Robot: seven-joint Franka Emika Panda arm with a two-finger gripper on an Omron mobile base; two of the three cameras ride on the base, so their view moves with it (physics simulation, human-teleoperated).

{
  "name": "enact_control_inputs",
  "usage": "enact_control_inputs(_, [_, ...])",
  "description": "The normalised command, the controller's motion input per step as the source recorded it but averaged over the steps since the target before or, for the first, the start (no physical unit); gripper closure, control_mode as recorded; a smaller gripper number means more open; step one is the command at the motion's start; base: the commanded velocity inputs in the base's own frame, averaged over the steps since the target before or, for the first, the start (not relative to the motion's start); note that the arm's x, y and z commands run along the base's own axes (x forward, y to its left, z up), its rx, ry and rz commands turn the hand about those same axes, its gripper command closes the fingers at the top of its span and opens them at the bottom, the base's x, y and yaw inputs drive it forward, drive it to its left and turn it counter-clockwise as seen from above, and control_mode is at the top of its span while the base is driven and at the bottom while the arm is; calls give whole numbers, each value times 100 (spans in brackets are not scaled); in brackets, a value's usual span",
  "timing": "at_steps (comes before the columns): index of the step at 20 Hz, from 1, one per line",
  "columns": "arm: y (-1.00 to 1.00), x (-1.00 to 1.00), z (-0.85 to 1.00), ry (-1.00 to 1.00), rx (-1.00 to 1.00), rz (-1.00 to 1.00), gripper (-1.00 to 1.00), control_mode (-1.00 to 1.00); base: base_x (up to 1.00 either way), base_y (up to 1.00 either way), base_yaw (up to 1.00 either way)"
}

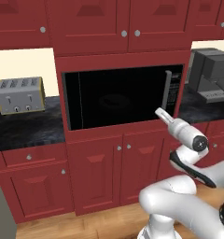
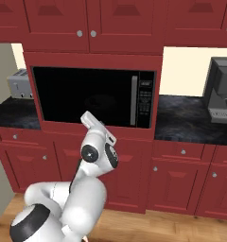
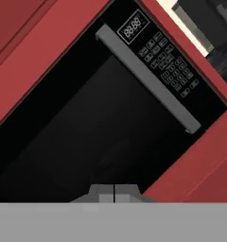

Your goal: Transport the chicken drumstick from the fridge to the microwave and turn on the microwave.

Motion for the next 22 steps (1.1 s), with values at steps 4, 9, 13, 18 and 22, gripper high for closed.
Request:
enact_control_inputs(4, [-19, -5, 30, 5, 8, 0, 100, -100, 0, 0, 0])
enact_control_inputs(9, [-15, -12, 28, 3, 4, 0, 100, -100, 0, 0, 0])
enact_control_inputs(13, [-16, -15, 34, 1, 7, 0, 100, -100, 0, 0, 0])
enact_control_inputs(18, [-8, -23, 25, 0, 2, 0, 100, -100, 0, 0, 0])
enact_control_inputs(22, [0, -29, 35, 0, 0, 0, 100, -100, 0, 0, 0])
